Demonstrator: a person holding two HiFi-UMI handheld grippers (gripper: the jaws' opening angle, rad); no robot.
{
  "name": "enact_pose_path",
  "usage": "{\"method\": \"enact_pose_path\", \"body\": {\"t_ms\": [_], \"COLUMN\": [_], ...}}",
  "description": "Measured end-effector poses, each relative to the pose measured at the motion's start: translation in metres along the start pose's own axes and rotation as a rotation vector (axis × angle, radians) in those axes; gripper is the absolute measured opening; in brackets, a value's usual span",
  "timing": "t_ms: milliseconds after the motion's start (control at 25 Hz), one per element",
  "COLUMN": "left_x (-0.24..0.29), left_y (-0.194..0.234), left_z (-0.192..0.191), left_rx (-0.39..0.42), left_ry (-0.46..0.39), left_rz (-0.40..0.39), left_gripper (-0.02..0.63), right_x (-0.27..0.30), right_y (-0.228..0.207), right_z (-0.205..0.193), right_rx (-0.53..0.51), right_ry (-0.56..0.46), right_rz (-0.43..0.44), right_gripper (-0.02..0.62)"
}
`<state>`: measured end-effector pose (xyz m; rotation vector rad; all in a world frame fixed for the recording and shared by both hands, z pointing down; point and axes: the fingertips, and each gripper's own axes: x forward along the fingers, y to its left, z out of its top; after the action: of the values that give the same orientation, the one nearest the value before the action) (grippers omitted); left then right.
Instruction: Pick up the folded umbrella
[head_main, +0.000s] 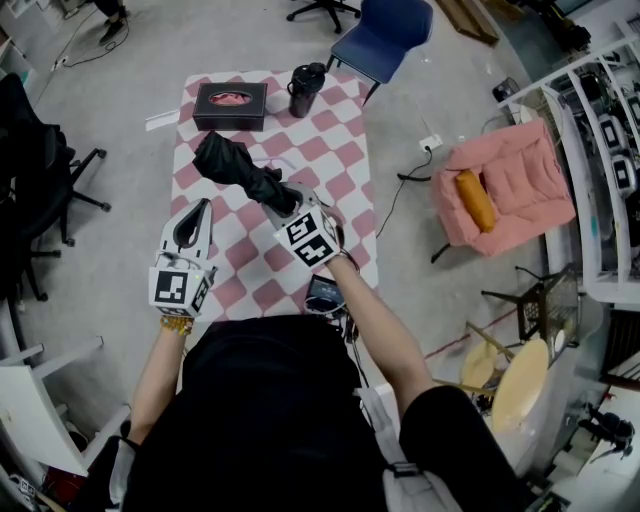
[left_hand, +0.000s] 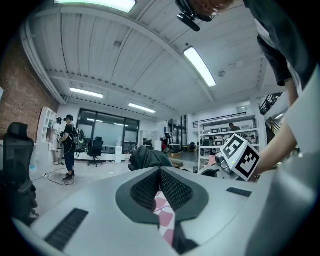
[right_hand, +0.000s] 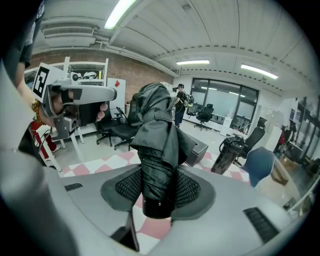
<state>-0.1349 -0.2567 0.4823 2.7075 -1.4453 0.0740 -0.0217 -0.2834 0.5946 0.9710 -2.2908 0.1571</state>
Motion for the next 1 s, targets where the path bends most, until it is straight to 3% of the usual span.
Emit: {"method": "enact_pose_path", "body": {"t_ms": [480, 1000], "left_x": [0.007, 0.007], "left_y": [0.008, 0.009], "left_z": [0.040, 0.062], "left_rx": [0.023, 0.038], "left_ry": [-0.084, -0.131], "left_rz": [-0.003, -0.011], "left_gripper": [0.017, 0.016], "right_x": [-0.034, -0.073], "right_y": [-0.004, -0.005], "right_z": [0.071, 0.120], "right_rx": [0.008, 0.073], "right_ry": [-0.210, -0.416], "right_rz": [-0.068, -0.097], "right_gripper": [0.166, 0.166]}}
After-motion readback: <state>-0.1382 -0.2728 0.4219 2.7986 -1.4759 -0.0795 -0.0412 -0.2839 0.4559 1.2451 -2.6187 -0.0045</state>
